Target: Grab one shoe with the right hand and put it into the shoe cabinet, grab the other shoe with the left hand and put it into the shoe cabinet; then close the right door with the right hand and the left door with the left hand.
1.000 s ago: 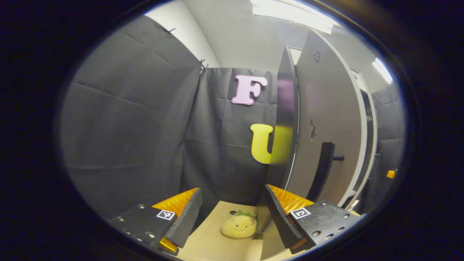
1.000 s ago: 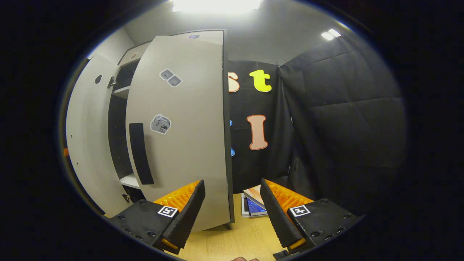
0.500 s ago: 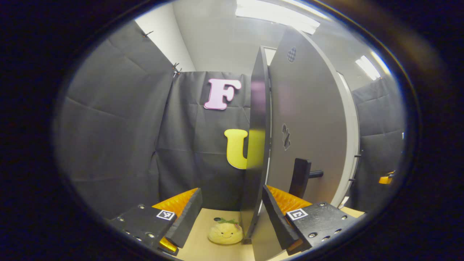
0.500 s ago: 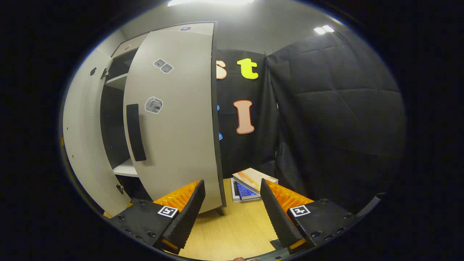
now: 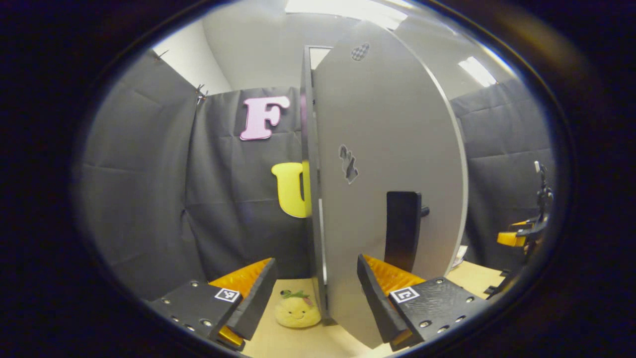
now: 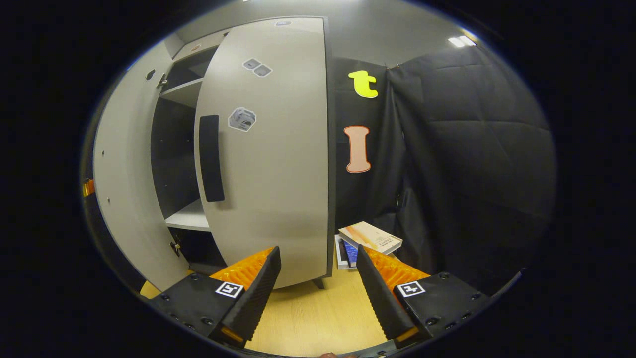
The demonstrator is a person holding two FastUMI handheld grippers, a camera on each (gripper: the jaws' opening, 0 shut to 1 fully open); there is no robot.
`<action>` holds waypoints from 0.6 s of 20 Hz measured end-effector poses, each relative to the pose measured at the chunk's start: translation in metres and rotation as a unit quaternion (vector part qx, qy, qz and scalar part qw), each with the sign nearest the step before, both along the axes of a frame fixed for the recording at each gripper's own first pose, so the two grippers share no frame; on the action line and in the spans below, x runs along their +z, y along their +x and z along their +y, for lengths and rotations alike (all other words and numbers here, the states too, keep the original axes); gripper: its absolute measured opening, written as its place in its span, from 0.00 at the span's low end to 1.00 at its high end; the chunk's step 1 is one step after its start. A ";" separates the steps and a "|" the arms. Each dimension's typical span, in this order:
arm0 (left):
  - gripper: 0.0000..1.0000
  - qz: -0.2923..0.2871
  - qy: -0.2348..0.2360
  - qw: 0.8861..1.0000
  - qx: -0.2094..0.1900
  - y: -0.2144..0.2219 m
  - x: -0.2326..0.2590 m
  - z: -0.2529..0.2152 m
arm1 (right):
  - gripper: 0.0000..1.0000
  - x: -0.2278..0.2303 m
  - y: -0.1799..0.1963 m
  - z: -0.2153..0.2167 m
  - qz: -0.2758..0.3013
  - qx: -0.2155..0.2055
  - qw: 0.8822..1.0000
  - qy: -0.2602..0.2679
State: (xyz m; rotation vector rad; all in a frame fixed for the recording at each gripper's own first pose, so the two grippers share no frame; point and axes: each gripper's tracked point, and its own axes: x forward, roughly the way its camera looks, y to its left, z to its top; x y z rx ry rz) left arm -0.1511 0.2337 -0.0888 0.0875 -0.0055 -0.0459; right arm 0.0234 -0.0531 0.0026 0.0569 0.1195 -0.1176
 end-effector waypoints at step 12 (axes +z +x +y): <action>0.93 0.011 -0.008 1.000 0.006 0.072 -0.016 -0.127 | 0.96 -0.055 -0.042 -0.067 0.032 -0.067 0.996 0.040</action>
